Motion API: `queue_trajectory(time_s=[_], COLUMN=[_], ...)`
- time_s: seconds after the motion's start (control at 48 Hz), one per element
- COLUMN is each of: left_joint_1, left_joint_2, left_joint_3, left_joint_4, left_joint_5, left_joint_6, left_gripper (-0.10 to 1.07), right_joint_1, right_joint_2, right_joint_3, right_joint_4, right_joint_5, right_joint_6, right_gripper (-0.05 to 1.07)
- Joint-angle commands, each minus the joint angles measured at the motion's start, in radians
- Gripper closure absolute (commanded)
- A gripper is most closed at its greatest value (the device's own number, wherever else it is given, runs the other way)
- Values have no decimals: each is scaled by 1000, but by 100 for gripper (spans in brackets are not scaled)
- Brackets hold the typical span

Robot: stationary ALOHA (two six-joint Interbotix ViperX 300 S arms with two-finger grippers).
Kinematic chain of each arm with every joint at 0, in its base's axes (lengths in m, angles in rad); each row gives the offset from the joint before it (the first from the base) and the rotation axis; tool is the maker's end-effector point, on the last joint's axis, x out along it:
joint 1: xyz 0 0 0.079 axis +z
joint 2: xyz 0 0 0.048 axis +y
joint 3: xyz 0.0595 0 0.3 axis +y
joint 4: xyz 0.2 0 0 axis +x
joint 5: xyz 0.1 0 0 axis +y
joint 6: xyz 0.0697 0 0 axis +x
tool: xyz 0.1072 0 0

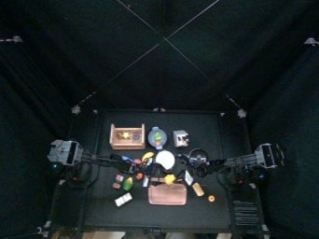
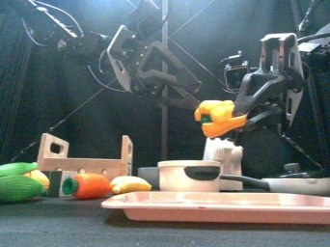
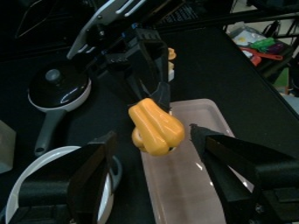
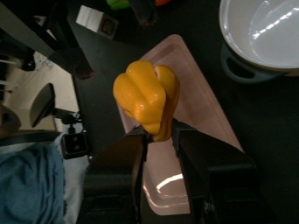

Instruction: Place squash on plate

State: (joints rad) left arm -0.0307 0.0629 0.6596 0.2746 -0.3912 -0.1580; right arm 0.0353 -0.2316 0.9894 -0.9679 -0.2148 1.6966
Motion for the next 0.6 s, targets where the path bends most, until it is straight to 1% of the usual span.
queue_trajectory(time_s=[0.0, 0.125, 0.312, 0.583], left_joint_1=[8, 9, 9, 9], left_joint_2=[-25, -34, -61, -91], left_joint_3=[2, 29, 84, 147], left_joint_4=[-21, -52, -69, -121], left_joint_5=[-31, -48, -77, -101], left_joint_6=[0, 2, 0, 2], left_gripper=[-2, -2, -2, -2], right_joint_1=[26, 55, 132, 233], right_joint_2=[-25, -23, 8, 140], right_joint_3=[-15, -26, -54, -167], right_joint_4=[-28, -78, -176, -279], right_joint_5=[52, 127, 252, 428], right_joint_6=[-2, -2, 0, 0], right_gripper=[41, 41, 41, 41])
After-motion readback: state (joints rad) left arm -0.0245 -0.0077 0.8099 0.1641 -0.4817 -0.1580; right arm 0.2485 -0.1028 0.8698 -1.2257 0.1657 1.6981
